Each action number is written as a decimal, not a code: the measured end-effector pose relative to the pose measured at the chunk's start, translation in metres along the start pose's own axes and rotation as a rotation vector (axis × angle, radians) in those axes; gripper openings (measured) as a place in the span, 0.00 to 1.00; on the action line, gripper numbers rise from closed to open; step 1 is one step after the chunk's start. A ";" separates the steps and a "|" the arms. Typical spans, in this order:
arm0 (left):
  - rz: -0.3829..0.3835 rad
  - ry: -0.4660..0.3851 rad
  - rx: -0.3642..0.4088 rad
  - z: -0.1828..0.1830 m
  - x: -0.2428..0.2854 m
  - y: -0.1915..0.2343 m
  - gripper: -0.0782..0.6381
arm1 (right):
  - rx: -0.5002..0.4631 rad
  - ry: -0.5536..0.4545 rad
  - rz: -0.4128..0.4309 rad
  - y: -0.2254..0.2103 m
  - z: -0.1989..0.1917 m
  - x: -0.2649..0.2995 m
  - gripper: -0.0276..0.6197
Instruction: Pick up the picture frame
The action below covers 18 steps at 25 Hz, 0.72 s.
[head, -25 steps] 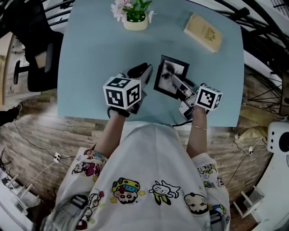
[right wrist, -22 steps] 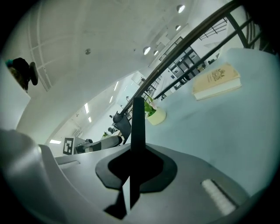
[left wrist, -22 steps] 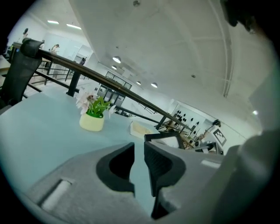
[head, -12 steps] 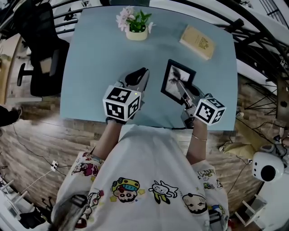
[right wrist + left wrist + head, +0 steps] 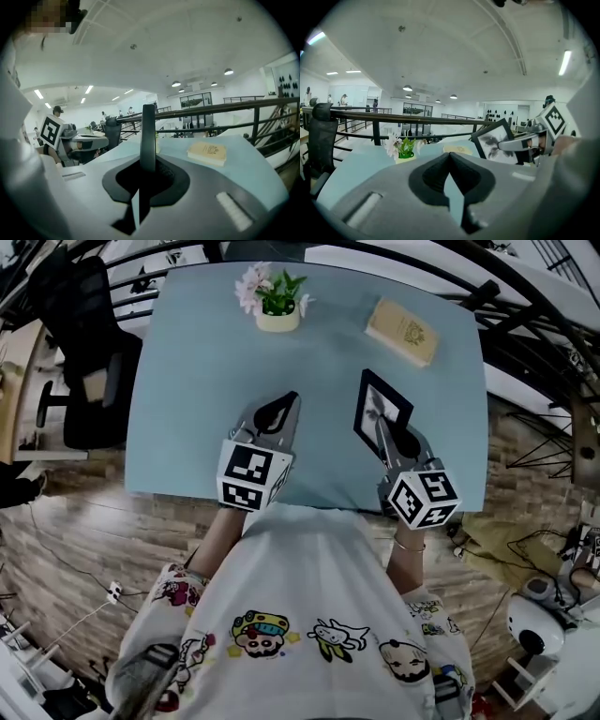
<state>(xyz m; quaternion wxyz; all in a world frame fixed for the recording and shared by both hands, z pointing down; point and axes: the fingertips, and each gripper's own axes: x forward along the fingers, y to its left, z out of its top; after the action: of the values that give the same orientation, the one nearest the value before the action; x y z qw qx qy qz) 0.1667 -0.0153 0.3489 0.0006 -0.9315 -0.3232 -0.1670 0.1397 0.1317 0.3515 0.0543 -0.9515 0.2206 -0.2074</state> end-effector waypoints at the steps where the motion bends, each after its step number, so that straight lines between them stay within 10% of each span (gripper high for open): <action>1: 0.005 -0.007 0.006 0.001 -0.001 0.000 0.11 | -0.021 -0.011 -0.017 -0.001 0.002 -0.002 0.08; 18: 0.042 -0.023 -0.006 -0.012 -0.009 0.005 0.11 | -0.158 -0.127 -0.089 -0.007 0.001 -0.012 0.08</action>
<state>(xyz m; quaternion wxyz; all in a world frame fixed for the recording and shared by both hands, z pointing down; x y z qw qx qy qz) 0.1594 -0.0265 0.3578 -0.0026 -0.9399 -0.3031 -0.1572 0.1333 0.1427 0.3473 -0.0161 -0.9729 0.1900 -0.1308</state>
